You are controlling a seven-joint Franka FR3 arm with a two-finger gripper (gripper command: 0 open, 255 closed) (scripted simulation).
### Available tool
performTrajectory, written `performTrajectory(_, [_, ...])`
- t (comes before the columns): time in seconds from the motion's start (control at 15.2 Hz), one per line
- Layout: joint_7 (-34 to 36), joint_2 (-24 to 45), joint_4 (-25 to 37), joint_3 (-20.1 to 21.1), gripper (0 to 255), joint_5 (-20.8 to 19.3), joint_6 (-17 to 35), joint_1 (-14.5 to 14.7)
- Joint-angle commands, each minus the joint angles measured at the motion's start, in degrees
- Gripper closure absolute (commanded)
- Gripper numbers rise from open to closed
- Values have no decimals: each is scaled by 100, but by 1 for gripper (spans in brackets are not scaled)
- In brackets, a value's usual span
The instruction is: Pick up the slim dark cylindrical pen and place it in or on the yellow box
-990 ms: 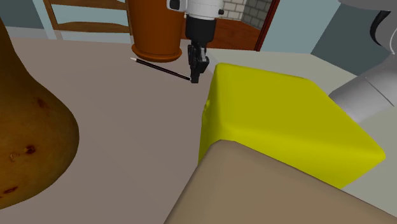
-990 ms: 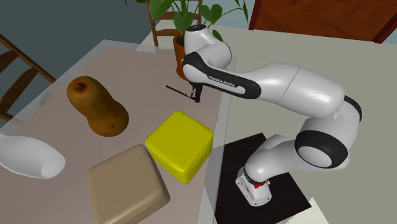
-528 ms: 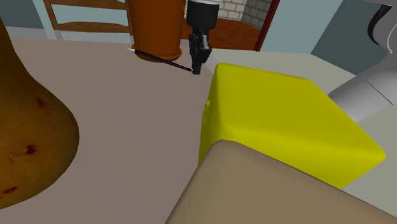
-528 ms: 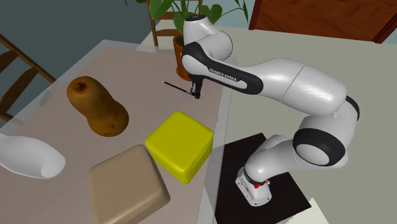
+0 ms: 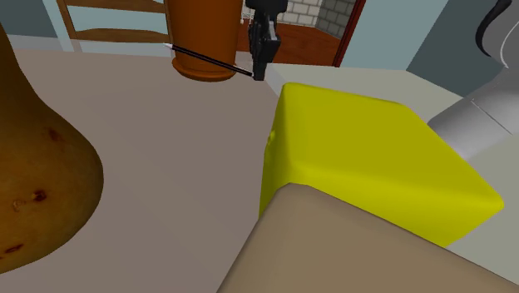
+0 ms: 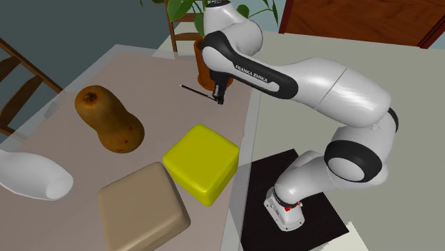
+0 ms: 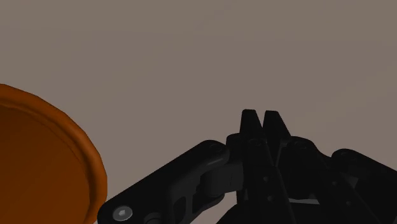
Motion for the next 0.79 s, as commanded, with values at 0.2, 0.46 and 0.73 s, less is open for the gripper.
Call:
performTrajectory(0.2, [13, 152, 552, -11, 255, -16, -403, -9])
performTrajectory(0.46, [36, 300, 1019, -10, 255, -27, -723, -14])
performTrajectory(0.73, [61, 474, 1523, -6, 255, -39, -1053, -17])
